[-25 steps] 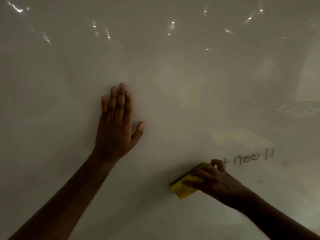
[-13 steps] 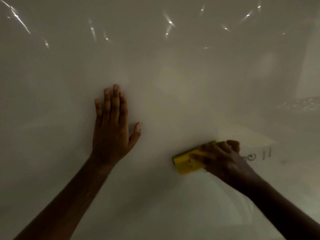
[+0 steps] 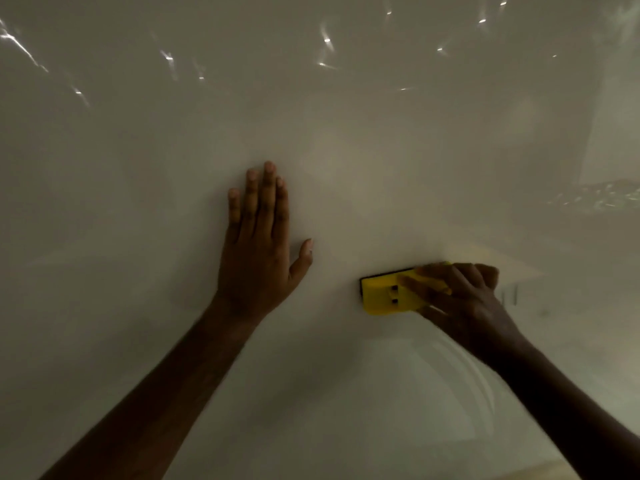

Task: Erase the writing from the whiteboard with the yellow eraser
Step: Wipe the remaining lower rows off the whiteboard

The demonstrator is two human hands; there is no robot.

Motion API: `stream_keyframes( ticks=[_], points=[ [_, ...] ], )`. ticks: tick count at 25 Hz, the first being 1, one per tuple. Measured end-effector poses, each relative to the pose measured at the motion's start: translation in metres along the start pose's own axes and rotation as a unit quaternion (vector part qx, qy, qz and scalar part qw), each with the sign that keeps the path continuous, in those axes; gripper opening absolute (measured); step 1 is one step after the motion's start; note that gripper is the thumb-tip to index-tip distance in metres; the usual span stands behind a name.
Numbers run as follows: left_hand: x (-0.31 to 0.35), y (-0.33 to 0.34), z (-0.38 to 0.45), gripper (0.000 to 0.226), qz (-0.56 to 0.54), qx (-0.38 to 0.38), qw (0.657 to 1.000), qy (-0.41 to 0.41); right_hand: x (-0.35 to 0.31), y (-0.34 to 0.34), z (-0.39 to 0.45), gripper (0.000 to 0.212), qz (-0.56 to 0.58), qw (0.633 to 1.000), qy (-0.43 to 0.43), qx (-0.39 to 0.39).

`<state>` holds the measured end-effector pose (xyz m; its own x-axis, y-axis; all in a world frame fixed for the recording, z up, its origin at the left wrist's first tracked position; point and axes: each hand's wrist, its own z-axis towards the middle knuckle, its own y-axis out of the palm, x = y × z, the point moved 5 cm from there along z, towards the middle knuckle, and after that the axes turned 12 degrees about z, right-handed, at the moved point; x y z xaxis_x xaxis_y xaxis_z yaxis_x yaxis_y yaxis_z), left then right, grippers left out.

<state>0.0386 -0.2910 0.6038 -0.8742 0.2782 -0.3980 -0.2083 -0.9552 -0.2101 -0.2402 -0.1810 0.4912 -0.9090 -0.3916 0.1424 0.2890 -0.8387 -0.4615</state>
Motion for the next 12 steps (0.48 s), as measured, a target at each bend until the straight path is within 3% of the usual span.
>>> stream_keyframes(
  ticks=[5, 12],
  points=[
    [0.011, 0.002, 0.007, 0.086, 0.001, 0.003, 1.000, -0.004, 0.000, 0.026, -0.093, 0.049, -0.027, 0.990, -0.076, -0.117],
    [0.024, 0.003, 0.008, 0.090, 0.014, -0.016, 0.999, -0.027, 0.037, -0.007, -0.060, 0.050, -0.010, 0.994, 0.102, 0.031]
  ],
)
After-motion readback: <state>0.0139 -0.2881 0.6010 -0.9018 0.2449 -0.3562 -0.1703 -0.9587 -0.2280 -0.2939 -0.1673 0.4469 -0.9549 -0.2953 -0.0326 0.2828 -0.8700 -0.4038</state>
